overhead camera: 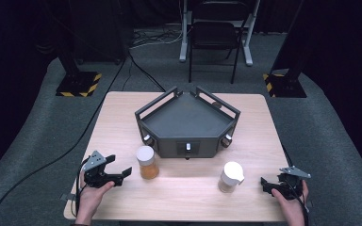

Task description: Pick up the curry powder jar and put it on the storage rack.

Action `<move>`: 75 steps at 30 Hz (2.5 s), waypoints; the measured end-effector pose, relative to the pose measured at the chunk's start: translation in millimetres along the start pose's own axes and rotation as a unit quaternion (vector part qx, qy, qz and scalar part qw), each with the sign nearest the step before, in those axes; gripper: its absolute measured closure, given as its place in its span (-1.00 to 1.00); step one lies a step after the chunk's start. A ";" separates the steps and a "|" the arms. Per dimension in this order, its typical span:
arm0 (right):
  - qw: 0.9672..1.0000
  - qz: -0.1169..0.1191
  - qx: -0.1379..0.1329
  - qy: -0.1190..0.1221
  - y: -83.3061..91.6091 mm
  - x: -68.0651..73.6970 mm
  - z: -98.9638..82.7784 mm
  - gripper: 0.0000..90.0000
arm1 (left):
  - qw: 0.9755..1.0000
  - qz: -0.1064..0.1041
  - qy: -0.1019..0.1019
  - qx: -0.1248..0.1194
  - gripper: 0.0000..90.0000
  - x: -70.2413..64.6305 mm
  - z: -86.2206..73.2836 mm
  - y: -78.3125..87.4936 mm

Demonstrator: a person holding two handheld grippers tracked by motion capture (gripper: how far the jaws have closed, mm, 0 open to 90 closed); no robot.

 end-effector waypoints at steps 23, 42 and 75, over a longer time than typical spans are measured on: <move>1.000 0.000 0.000 0.000 0.0 0.1 -0.1 -1.00 | 0.999 -0.046 -0.022 0.007 -0.78 -18.0 14.3 -25.6; 1.000 0.000 0.000 0.000 0.0 0.1 -0.1 -1.00 | 0.999 -0.044 -0.031 0.007 -0.76 -31.3 14.2 -63.1; 1.000 0.003 0.000 0.003 -0.2 -0.2 0.1 -1.00 | 0.997 -0.013 -0.066 -0.030 -0.20 -44.2 -1.8 -87.9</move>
Point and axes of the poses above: each handheld gripper's, and its own axes: y roughly backward along the jaws, z roughly out of its top, x roughly to its left, the point moved 7 cm from there along -y, roughly forward along the jaws, and after that the axes turned 9 degrees about -x, right-handed, at the moved point
